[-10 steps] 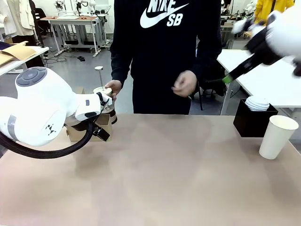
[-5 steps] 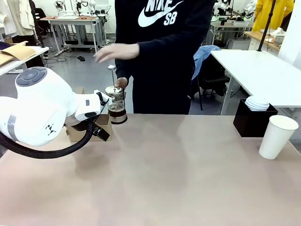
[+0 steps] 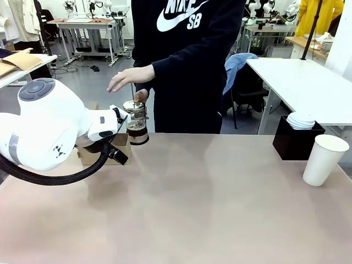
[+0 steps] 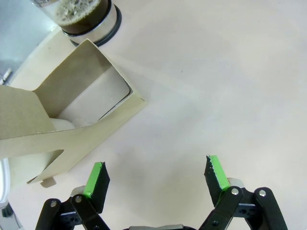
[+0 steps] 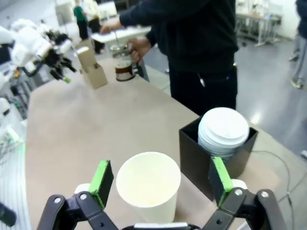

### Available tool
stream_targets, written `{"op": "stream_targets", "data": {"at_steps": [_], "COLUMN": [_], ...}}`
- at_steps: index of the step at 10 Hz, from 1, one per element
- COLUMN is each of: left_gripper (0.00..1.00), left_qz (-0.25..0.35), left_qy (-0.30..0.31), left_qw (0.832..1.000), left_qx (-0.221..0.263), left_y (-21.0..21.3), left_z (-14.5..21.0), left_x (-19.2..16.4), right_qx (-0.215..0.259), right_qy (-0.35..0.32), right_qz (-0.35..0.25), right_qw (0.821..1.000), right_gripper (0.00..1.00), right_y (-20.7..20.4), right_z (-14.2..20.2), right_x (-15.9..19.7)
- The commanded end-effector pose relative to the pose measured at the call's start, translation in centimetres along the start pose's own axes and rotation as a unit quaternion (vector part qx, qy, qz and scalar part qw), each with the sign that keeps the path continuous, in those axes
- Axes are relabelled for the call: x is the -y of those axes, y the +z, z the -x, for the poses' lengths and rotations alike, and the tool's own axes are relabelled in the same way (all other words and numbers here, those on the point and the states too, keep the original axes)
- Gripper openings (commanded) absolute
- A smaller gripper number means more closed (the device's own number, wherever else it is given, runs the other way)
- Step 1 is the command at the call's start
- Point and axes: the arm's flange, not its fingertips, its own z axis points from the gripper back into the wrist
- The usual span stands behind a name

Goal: Pour a drink into a cup and package it in a carrier.
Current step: Pick up the 600 ml Paper Cup and place it in the middle top area of the table.

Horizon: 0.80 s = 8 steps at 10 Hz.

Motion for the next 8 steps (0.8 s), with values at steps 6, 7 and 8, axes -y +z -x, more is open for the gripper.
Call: {"op": "stream_targets", "data": {"at_steps": [6, 7, 8], "left_gripper": [1.0, 1.0, 1.0], "left_qz": [0.0, 0.0, 0.0], "left_qy": [0.001, 0.001, 0.001], "left_qw": [1.0, 1.0, 1.0], "left_qx": [0.0, 0.0, 0.0], "left_y": [0.0, 0.0, 0.0], "left_z": [0.0, 0.0, 0.0], "left_x": [-0.1, -0.1, -0.1], "right_qx": [0.052, 0.08, 0.096], "right_qy": [0.017, 0.029, 0.033], "right_qz": [-0.022, -0.053, -0.071], "right_qw": [0.998, 0.995, 0.992], "right_gripper": [1.0, 1.0, 1.0], "right_y": [3.2, 4.1, 4.3], "right_z": [2.9, 5.9, 7.8], "right_x": [2.6, 2.8, 3.1]}}
